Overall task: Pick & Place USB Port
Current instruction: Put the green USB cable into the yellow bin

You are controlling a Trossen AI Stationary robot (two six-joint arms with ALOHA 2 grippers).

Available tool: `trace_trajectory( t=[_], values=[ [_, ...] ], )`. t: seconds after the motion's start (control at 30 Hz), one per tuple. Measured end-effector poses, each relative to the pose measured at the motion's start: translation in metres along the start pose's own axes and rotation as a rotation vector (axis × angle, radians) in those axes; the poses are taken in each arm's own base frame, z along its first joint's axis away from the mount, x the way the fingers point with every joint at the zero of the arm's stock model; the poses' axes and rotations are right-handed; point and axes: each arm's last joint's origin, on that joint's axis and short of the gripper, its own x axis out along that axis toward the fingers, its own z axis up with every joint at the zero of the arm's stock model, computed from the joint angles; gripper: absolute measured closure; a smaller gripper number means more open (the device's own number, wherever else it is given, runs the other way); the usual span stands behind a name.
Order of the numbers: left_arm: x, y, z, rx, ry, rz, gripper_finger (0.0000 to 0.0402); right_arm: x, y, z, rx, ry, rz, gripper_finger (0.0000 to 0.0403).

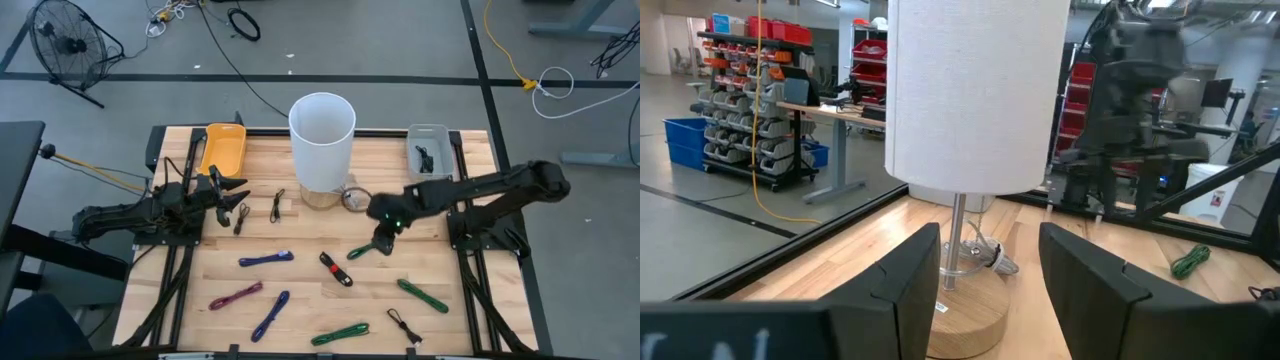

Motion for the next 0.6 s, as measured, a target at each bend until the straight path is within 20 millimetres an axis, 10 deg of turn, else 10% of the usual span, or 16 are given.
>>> trace_trajectory(
  t=[0.23,0.6],
  values=[
    [0.0,0.0,0.0,-0.005,0.0,0.0,0.0225,0.023,0.023,-0.027,-0.126,-0.098,0.031,0.0243],
    [0.0,0.0,0.0,-0.003,0.0,0.0,0.0225,0.052,0.003,-0.048,-0.182,-0.16,0.021,0.0192]
  ],
)
